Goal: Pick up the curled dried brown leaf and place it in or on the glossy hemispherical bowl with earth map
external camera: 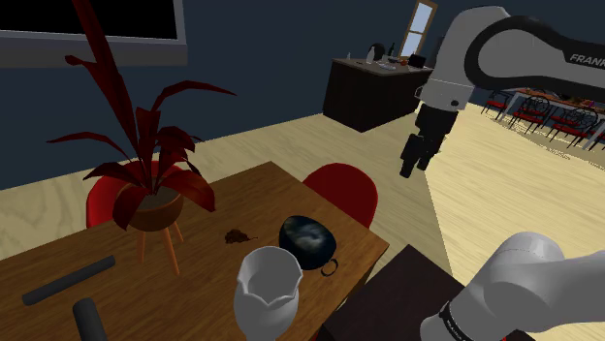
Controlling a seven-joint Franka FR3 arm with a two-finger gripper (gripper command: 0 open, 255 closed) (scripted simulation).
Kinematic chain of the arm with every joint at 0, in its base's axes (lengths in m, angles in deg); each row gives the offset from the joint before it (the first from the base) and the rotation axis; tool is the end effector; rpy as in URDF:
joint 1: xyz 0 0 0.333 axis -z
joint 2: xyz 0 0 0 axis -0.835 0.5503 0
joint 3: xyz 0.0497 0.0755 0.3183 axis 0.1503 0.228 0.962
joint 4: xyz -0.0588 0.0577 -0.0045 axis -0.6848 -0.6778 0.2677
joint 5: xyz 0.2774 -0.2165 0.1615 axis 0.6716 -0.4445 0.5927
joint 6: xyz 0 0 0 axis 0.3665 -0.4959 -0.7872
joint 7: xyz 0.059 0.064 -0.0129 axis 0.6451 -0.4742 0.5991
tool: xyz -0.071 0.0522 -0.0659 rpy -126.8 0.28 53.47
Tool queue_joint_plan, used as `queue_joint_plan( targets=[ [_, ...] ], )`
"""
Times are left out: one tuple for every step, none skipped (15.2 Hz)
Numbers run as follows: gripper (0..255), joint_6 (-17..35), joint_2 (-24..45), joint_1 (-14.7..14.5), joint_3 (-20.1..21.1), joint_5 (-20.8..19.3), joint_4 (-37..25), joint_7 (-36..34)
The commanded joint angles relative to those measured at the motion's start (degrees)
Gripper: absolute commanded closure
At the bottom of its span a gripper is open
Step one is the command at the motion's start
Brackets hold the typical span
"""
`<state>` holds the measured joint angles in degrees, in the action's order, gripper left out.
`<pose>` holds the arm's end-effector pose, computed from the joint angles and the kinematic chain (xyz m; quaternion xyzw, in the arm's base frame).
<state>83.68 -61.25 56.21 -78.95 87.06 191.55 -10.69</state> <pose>0.2801 0.0079 0.5840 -0.9983 0.0024 0.0429 0.0397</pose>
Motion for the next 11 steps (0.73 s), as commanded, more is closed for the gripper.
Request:
queue_joint_plan(
  targets=[
    [0, 0.00, 0.00, 0.00, 0.00, 0.00, 0.00, 0.00],
    [0, 1.92, 1.32, -0.31, 0.40, 0.22, 0.55, 0.09],
    [0, 3.84, 2.71, -0.62, 0.80, 0.43, 1.03, 0.18],
    [0, 5.75, 4.16, -0.93, 1.21, 0.64, 1.43, 0.27],
    [0, 7.65, 5.69, -1.23, 1.61, 0.83, 1.74, 0.36],
    [0, 9.53, 7.27, -1.53, 2.01, 1.01, 1.98, 0.45],
    [0, 11.40, 8.92, -1.83, 2.42, 1.18, 2.14, 0.53],
    [0, 13.24, 10.63, -2.12, 2.82, 1.33, 2.23, 0.61],
    [0, 15.06, 12.39, -2.41, 3.22, 1.46, 2.23, 0.68],
    [0, 16.85, 14.20, -2.69, 3.62, 1.58, 2.15, 0.74],
    [0, 18.61, 16.05, -2.96, 4.02, 1.67, 1.99, 0.80]
  ],
)
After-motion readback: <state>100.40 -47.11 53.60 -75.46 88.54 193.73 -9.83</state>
